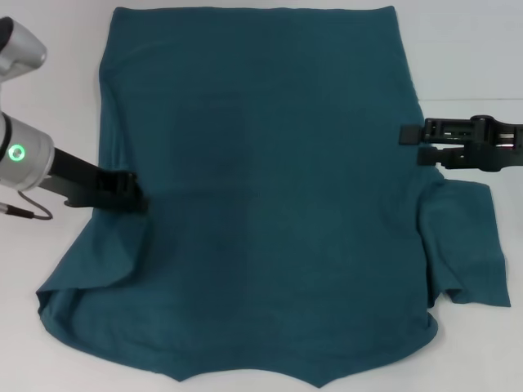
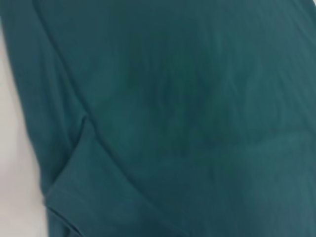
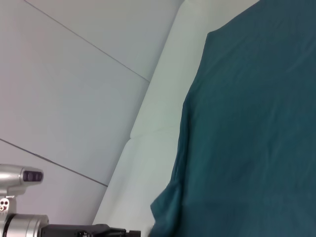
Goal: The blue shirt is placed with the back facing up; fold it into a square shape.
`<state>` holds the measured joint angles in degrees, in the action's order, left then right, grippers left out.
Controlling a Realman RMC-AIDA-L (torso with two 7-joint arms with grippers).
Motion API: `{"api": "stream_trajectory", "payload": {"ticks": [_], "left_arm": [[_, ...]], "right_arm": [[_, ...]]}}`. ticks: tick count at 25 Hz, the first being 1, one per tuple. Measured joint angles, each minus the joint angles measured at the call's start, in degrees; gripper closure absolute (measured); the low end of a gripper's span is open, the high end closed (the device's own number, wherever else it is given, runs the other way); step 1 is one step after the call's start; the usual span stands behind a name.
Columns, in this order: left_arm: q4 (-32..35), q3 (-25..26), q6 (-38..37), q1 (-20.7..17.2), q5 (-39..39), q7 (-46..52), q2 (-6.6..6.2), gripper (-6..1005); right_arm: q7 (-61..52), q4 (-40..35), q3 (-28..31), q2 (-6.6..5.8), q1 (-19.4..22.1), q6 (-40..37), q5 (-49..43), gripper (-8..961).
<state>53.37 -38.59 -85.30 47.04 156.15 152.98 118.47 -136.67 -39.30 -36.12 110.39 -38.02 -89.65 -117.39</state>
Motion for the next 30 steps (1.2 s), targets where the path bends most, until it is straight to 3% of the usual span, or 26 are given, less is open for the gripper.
{"api": "stream_trajectory", "payload": {"ticks": [4,7,10,14,20,23,30], "left_arm": [[0.41,0.26,0.40,-0.81,-2.22,0.57,-0.42,982],[0.64,0.79,-3.05,-1.63,-8.38,-3.24,-1.15,884],[0.80,4.46,-4.88,-3.34,-13.23,-4.65,-2.45,787],[-0.61,8.29,-2.32,-5.73,-12.73,-1.44,-3.66,620],[-2.96,8.31,6.45,-8.73,-12.01,0.15,-2.16,306],[-5.84,7.90,11.29,-9.15,-12.06,0.07,-1.86,200],[-9.74,7.90,20.62,-8.97,-12.54,-2.04,-0.69,200]], "right_arm": [[0.01,0.08,0.19,0.00,0.11,0.20,-0.02,68],[0.01,0.10,0.18,-0.12,0.14,0.49,-0.03,68],[0.00,0.10,0.23,-0.28,0.14,0.56,-0.04,68],[0.07,0.10,-0.41,-0.57,0.01,0.11,-0.04,68],[0.05,0.79,-0.75,-0.67,0.12,0.43,-0.12,68],[0.04,1.04,-0.77,-0.84,0.20,0.75,-0.12,68],[0.10,2.14,-0.79,-1.25,0.11,1.77,-0.12,69]]}}
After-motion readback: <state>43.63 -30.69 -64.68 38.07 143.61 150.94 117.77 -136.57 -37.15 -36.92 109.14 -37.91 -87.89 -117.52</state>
